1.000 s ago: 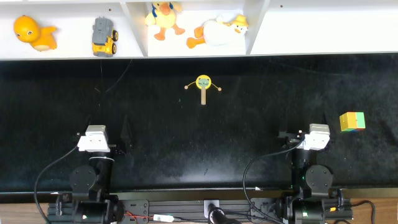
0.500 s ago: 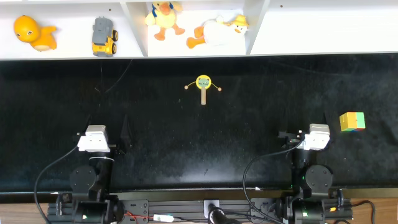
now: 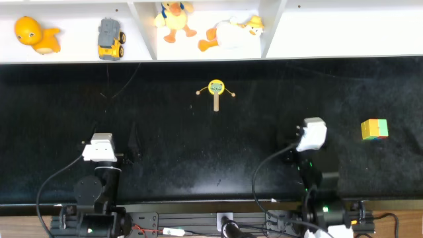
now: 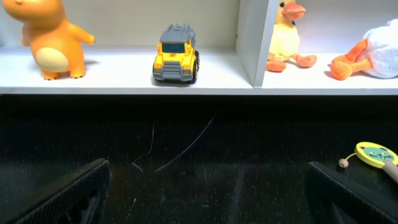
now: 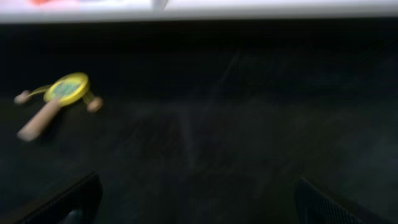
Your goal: Store Toys
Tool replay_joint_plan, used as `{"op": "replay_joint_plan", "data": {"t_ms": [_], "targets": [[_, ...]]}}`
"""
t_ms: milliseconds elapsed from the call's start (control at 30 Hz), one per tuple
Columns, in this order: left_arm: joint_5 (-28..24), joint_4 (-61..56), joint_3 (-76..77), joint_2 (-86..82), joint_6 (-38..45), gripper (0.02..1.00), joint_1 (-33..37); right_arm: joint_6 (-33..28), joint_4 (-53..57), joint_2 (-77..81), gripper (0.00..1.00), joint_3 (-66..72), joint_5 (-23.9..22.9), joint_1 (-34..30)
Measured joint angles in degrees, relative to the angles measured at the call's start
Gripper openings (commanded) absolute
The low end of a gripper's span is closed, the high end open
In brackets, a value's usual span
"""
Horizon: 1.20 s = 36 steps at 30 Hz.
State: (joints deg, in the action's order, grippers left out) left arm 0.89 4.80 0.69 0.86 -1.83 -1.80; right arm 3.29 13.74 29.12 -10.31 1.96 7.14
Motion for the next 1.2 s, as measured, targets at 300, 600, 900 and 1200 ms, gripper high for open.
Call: {"op": "replay_joint_plan", "data": {"t_ms": [300, 600, 900, 1200], "targets": [[0.0, -0.1, 0.0, -0.1, 0.0, 0.996, 0.0, 18.4, 26.0, 25.3, 0.993, -22.8, -2.8, 9.5], [0.0, 0.0, 0.0, -0.1, 0.0, 0.996, 0.0, 27.0, 27.4, 48.9, 0.993, -41.3, -6.2, 23.5], [0.0, 0.0, 0.0, -0.1, 0.0, 0.996, 0.0, 30.9, 26.2, 66.4, 0.993, -53.0, -12.0, 33.2], [0.0, 0.0, 0.0, -0.1, 0.0, 0.996, 0.0, 31.7, 24.8, 78.6, 0.998, -58.0, -20.9, 38.0]]}}
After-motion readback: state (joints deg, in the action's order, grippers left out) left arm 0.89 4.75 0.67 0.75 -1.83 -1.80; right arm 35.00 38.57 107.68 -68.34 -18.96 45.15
